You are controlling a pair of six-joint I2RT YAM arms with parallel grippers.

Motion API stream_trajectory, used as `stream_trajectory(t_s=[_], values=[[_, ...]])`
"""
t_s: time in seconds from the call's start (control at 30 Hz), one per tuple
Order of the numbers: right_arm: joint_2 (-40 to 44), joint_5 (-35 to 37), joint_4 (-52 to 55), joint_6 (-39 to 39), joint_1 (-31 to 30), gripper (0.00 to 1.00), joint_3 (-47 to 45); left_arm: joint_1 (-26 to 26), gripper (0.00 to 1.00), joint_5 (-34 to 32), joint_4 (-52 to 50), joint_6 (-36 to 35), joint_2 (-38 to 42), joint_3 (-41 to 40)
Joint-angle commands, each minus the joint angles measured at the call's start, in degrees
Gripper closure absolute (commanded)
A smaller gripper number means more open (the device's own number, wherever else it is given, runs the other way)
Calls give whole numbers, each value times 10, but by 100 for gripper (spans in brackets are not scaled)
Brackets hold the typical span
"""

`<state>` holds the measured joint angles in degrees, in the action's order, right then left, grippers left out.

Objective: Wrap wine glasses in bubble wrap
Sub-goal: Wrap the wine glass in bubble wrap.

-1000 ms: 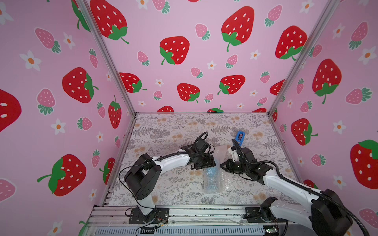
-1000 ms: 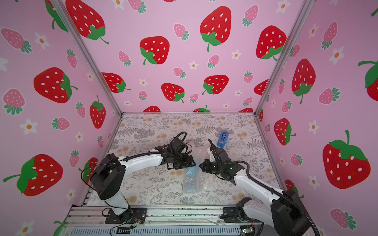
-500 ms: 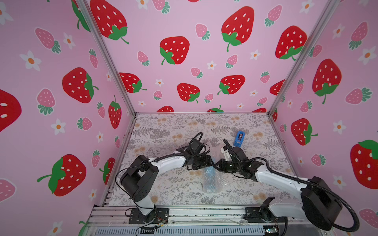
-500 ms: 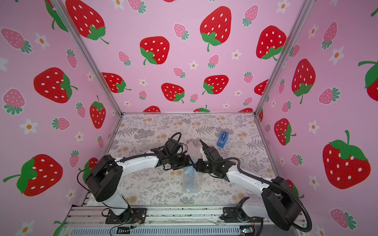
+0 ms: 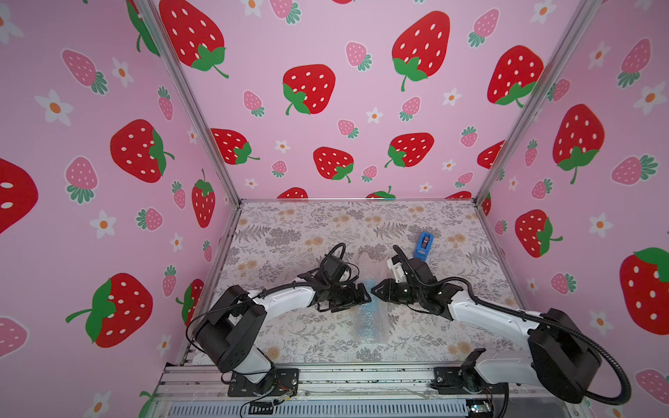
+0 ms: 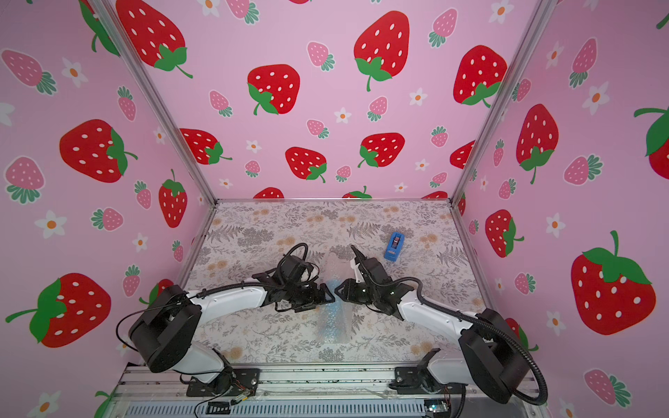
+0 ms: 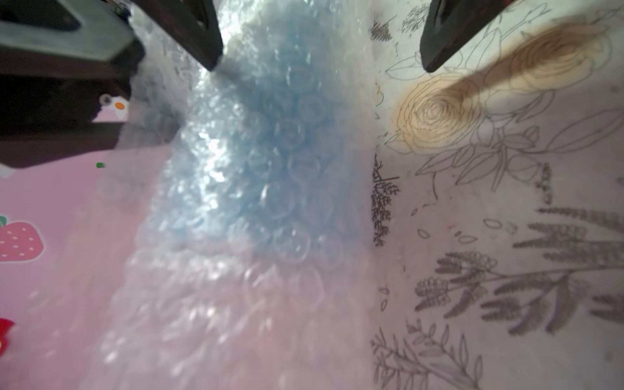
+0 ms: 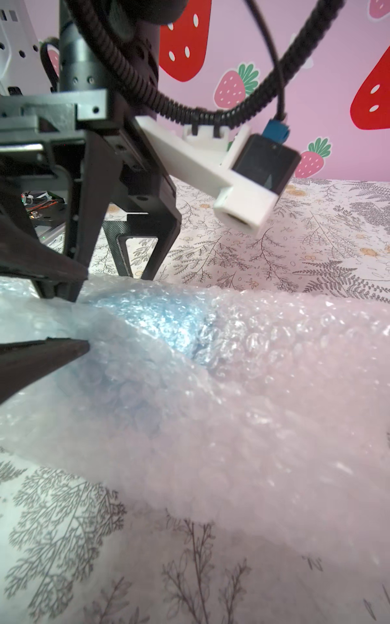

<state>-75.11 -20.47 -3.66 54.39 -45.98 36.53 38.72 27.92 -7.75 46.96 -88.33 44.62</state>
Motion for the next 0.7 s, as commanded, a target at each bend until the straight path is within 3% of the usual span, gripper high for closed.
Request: stream_trajectory(t_s=[0.0,0.27,0.67], values=[[-13,-10,-22,18,-4,68,19,-10,10,21,21,1,21,-25],[-44,-20,-35,22,-15,68,40,-16,24,43,69,13,48,-70],[-83,-19,-51,28,-36,68,48,-42,24,60,81,20,99,-103]])
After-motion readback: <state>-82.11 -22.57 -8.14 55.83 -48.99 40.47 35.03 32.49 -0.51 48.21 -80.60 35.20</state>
